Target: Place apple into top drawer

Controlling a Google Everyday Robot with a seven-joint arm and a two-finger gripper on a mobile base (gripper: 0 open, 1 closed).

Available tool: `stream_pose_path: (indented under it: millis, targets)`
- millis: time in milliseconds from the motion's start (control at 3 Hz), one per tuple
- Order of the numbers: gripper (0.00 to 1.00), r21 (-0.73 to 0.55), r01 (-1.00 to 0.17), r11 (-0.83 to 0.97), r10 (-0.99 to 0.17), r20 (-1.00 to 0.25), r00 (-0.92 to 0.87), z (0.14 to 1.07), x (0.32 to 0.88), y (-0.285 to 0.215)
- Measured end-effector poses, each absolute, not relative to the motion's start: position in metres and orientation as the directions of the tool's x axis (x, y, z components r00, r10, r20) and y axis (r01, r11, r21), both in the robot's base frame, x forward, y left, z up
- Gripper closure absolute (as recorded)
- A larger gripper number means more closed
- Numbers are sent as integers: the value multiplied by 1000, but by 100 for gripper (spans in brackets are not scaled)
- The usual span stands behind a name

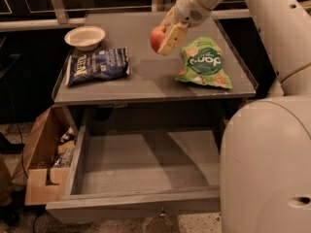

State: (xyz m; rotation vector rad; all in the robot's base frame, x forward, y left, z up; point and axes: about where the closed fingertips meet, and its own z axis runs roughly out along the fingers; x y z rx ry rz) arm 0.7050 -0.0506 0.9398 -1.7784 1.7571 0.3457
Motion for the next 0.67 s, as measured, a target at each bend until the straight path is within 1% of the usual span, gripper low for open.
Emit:
stream_pose_path:
  millis: [333, 667]
  targets:
    - [100, -246, -964, 101, -811, -582, 64, 950, 690, -67]
    - [100, -222, -966, 134, -809, -588, 23, 943, 663, -77]
